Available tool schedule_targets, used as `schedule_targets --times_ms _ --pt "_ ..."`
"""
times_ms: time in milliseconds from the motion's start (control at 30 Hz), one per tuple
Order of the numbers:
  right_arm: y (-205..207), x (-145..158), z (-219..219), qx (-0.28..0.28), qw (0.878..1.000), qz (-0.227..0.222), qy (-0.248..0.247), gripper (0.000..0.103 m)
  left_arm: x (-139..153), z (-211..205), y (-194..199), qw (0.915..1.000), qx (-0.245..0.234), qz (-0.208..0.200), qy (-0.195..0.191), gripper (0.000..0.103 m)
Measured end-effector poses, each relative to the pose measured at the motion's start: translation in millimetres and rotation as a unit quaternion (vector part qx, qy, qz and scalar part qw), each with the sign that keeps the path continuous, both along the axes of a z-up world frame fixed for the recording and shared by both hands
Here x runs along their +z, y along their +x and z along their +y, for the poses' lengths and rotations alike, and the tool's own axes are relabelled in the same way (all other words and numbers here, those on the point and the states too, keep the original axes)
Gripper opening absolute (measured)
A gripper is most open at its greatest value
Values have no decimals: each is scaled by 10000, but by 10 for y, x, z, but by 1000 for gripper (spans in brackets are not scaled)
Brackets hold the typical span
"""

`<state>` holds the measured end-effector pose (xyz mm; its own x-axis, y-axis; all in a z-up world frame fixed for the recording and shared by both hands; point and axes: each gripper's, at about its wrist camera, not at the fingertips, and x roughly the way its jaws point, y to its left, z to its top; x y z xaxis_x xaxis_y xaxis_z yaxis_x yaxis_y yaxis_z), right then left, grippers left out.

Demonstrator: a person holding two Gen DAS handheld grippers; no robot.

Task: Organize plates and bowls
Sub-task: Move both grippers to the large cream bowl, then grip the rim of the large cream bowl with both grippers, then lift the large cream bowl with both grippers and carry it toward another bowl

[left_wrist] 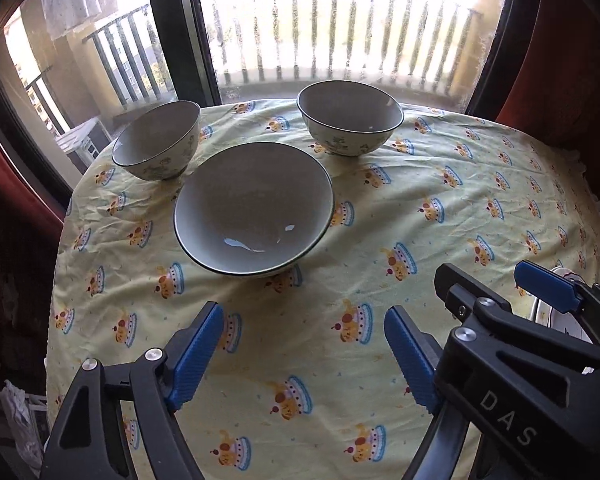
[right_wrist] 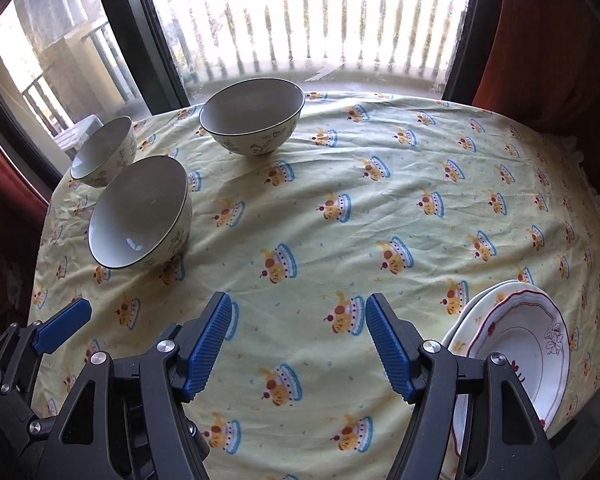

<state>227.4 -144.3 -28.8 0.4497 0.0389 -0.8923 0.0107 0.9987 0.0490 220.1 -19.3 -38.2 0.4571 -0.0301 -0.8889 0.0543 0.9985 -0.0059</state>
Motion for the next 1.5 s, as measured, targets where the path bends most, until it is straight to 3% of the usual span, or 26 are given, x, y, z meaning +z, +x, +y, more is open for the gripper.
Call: schedule_targets --times_ms 233,333,500,767,1067,1500 --pt "381 34 451 -165 9998 -103 24 72 23 409 395 9997 184 -103 128 80" --pt "560 19 612 -105 9998 -136 -29 67 -16 505 556 9995 193 -166 189 78" --pt "828 -99 795 -61 9999 -86 31 59 -169 640 784 9991 369 -35 207 62" --pt "1103 -360 931 -208 9996 136 114 43 -405 717 1025 9991 377 151 124 53" --pt "1219 -550 927 -331 9983 365 321 25 -530 759 1111 9994 215 253 40 27" --pt "1034 -436 922 -312 9990 305 131 22 -478 679 952 9996 57 257 51 27"
